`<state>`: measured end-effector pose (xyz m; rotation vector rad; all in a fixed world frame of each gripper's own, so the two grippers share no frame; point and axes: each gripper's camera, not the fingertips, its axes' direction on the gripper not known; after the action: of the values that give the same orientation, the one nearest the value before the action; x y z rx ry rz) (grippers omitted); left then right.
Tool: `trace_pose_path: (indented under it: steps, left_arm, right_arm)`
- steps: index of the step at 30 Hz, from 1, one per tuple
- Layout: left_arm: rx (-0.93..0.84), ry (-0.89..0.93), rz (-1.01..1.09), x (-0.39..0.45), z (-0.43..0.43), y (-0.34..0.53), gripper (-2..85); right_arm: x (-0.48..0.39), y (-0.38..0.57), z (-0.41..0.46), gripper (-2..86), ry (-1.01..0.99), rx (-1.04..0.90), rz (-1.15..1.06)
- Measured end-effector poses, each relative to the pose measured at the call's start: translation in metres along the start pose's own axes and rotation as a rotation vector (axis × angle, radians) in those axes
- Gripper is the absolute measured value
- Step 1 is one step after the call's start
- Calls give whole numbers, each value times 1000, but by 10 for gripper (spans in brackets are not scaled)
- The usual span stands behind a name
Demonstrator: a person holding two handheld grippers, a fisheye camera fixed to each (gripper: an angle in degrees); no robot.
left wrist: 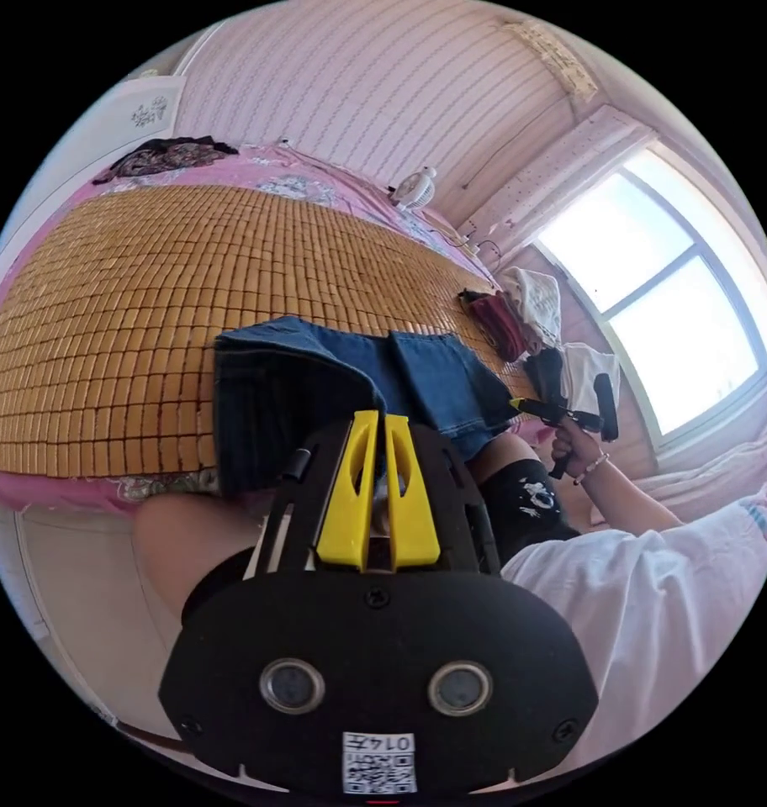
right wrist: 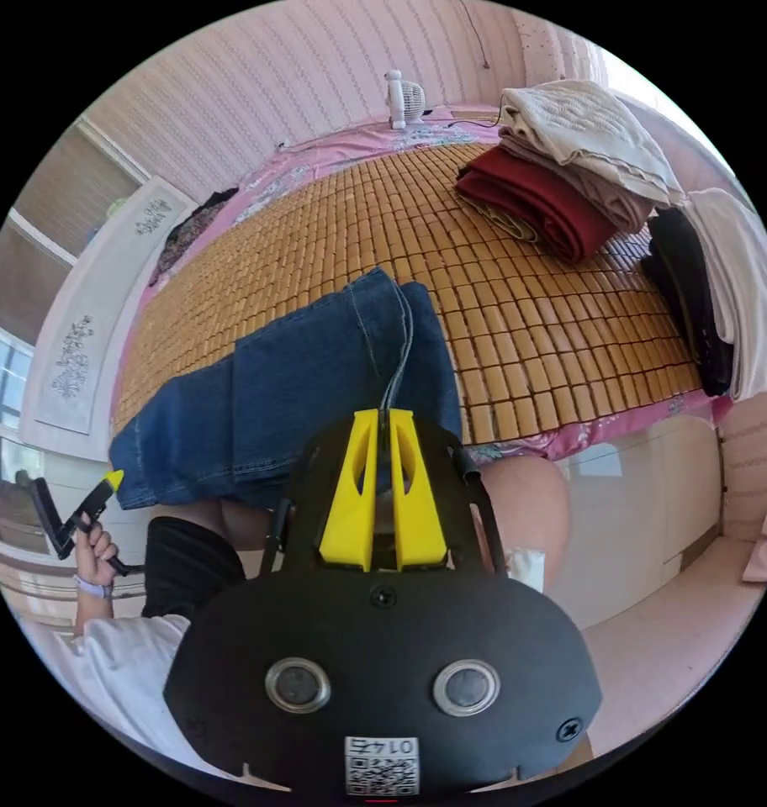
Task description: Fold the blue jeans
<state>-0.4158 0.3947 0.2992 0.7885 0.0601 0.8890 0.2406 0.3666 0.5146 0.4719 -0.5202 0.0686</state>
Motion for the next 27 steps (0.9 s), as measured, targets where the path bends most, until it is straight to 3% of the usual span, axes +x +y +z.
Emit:
trace_pose_path:
  steps: [4,7,9,11,15,17,23,27]
  left_arm:
    - [2,120,173,52,31,-26,-4]
    - [-101,264,325,104,78,-46,14]
    - [-208,317,403,130,105,-47,43]
    - [-278,241,451,142,120,-41,46]
    - [-254,264,402,115,96,-32,42]
    - [-192,194,328,78,62,-26,42]
    - [-48,-59,-4,-35,-9,-19,65]
    - [-4,-111,-168,-75,-17,-31,108]
  right_arm:
    - [-9,10,-20,22,-419,14,-3]
    - [-35,20,-23,31,-532,-15,-115]
    - [-37,27,-20,50,-506,-39,-102]
    - [-32,34,-17,89,-463,-54,-67]
    - [-24,44,-18,189,-405,-33,-30]
    - [-22,45,-20,199,-415,-28,-34]
    - [-36,33,-12,201,-181,8,-83]
    - [-69,19,36,173,12,-182,-208]
